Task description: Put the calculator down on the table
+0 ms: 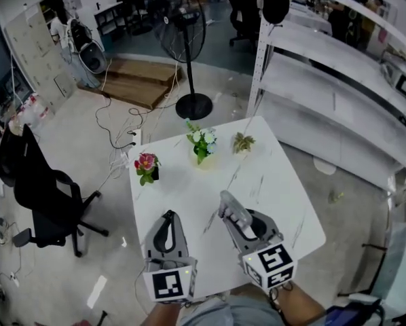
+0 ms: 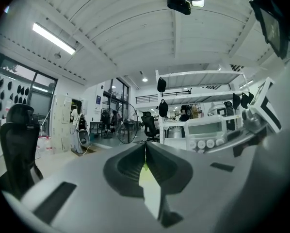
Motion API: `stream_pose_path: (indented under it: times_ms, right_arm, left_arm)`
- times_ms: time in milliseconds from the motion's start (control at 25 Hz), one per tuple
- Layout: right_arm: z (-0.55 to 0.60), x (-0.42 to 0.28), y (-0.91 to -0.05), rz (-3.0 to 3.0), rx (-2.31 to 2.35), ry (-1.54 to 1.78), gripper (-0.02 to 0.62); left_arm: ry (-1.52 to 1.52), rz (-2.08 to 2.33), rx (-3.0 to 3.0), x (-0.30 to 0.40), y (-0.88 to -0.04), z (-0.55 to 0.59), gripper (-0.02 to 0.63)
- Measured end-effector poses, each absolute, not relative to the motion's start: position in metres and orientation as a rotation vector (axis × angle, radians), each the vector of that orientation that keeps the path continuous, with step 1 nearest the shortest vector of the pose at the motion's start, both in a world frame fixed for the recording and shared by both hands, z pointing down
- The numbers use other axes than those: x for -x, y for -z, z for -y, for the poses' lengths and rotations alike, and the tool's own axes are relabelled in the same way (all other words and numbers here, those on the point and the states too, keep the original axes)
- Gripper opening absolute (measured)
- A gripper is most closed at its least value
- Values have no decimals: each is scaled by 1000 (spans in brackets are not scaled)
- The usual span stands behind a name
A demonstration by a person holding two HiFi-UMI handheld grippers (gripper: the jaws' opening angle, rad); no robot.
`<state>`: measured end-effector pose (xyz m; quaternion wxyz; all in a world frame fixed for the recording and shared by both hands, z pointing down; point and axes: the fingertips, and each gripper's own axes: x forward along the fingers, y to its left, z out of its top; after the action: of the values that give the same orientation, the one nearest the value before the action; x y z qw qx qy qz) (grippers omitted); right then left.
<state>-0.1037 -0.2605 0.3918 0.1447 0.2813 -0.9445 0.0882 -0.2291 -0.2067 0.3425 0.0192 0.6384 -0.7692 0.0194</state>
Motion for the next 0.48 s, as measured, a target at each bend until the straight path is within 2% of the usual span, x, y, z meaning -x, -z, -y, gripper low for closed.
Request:
stream_pose_path:
  times_ms: [480]
  right_arm:
    - [276, 110, -479, 2590, -665, -447, 144]
  left_arm:
    - [-186, 2336, -1859, 232, -398, 230, 9]
